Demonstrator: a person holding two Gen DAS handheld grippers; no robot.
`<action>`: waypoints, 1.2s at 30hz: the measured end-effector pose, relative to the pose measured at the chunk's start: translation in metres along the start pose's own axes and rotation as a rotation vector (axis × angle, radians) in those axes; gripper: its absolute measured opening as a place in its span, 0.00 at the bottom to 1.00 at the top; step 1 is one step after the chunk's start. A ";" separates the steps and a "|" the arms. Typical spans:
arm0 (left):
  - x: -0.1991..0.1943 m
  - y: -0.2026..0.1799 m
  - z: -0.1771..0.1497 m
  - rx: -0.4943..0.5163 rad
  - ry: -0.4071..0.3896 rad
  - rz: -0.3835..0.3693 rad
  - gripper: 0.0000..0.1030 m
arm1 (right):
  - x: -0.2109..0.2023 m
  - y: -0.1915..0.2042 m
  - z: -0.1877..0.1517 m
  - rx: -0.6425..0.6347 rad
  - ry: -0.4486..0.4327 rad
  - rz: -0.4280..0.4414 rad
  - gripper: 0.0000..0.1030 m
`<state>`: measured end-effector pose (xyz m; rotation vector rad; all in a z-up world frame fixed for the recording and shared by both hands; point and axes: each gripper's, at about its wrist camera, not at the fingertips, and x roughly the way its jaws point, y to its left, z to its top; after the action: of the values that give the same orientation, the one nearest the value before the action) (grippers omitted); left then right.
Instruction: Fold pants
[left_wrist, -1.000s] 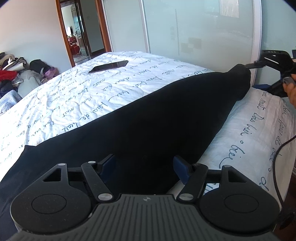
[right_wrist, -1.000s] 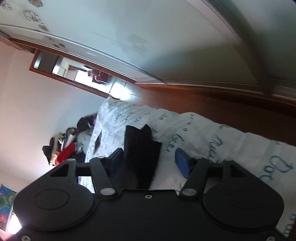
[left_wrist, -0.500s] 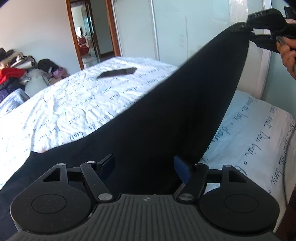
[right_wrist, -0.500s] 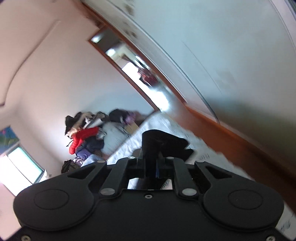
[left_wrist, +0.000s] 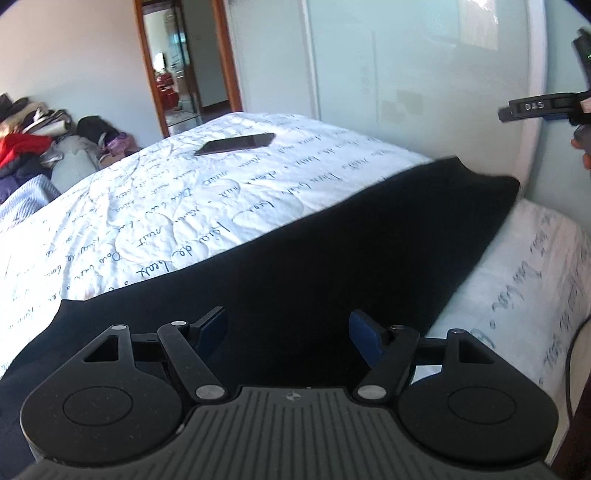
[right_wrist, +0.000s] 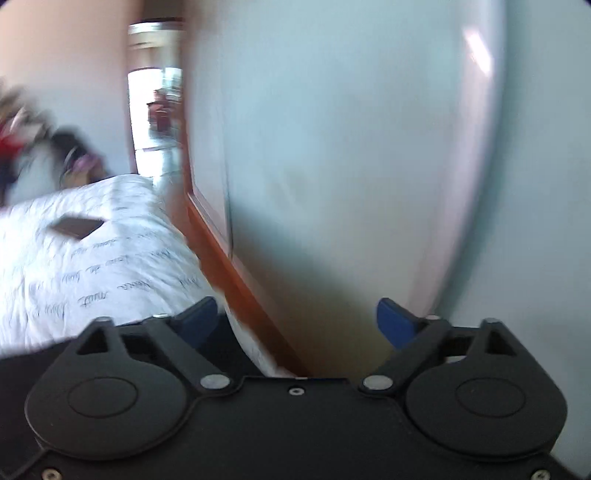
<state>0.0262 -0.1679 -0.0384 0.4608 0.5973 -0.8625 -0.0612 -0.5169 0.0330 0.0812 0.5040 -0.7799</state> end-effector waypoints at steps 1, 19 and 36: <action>0.002 0.000 0.001 -0.014 0.005 0.007 0.74 | -0.004 0.007 0.003 0.014 0.016 0.166 0.97; 0.062 0.027 0.043 -0.037 0.208 -0.032 0.73 | 0.120 0.079 -0.023 -0.258 0.281 0.456 0.50; 0.081 0.038 0.070 0.131 0.166 -0.102 0.70 | 0.121 0.069 0.005 -0.928 0.204 0.772 0.45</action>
<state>0.1188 -0.2335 -0.0342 0.6294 0.7246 -0.9700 0.0608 -0.5481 -0.0260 -0.4890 0.9110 0.2638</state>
